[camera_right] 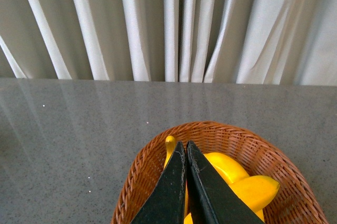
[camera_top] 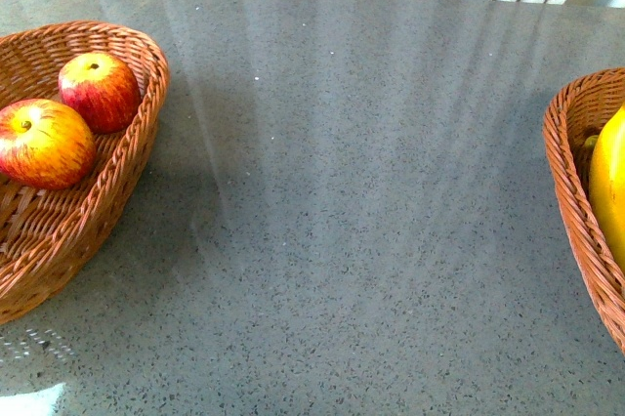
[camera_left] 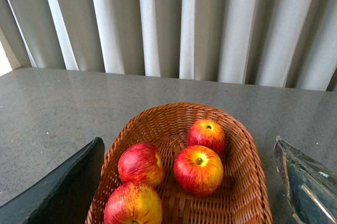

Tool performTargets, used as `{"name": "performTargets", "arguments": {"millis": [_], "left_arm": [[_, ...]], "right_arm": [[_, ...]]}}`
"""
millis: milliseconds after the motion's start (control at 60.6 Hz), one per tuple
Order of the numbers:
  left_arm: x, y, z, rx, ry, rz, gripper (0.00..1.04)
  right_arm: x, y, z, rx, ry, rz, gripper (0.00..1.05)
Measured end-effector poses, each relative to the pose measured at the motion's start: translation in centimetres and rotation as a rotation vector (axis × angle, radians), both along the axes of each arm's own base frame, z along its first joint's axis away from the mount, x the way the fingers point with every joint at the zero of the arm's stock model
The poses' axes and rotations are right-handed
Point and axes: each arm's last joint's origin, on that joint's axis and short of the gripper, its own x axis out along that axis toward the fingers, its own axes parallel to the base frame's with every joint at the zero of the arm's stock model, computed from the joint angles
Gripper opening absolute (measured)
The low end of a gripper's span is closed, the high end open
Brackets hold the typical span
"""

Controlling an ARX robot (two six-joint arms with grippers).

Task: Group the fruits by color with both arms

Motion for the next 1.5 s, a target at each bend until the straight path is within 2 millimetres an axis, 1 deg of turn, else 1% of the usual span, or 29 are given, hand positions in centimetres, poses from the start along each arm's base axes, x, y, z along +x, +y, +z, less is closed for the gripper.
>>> {"name": "performTargets", "arguments": {"millis": [314,380,429,594,710,792,875,957,1007,1023,1073,1502], "left_arm": [[0.0,0.0,0.0,0.0,0.0,0.0,0.96],[0.0,0.0,0.0,0.0,0.0,0.0,0.96],[0.0,0.0,0.0,0.0,0.0,0.0,0.96],[0.0,0.0,0.0,0.0,0.0,0.0,0.96],[0.0,0.0,0.0,0.0,0.0,0.0,0.96],[0.0,0.0,0.0,0.0,0.0,0.0,0.96],[0.0,0.0,0.0,0.0,0.0,0.0,0.96],[0.0,0.0,0.0,0.0,0.0,0.0,0.96],[0.0,0.0,0.0,0.0,0.0,0.0,0.96],[0.0,0.0,0.0,0.0,0.0,0.0,0.96],[0.0,0.0,0.0,0.0,0.0,0.0,0.96],[0.0,0.0,0.0,0.0,0.0,0.0,0.96]], "right_arm": [[-0.7,0.0,-0.1,0.0,0.0,0.0,0.02],[-1.4,0.0,-0.5,0.0,0.034,0.002,0.02],[-1.7,0.0,-0.4,0.0,0.01,0.003,0.02],[-1.7,0.0,-0.3,-0.002,0.005,0.002,0.02],[-1.7,0.0,-0.3,-0.002,0.005,0.002,0.34],[-1.7,0.0,-0.3,-0.002,0.005,0.002,0.48],[-1.7,0.0,-0.3,-0.002,0.005,0.002,0.71],[-1.7,0.0,-0.3,-0.002,0.005,0.002,0.86],[-1.7,0.0,-0.3,-0.002,0.005,0.002,0.93],[-1.7,0.0,-0.3,-0.001,0.005,0.002,0.97],[-1.7,0.0,-0.3,-0.002,0.005,0.002,0.95],[-1.7,0.0,-0.3,-0.002,0.005,0.002,0.96]]}}
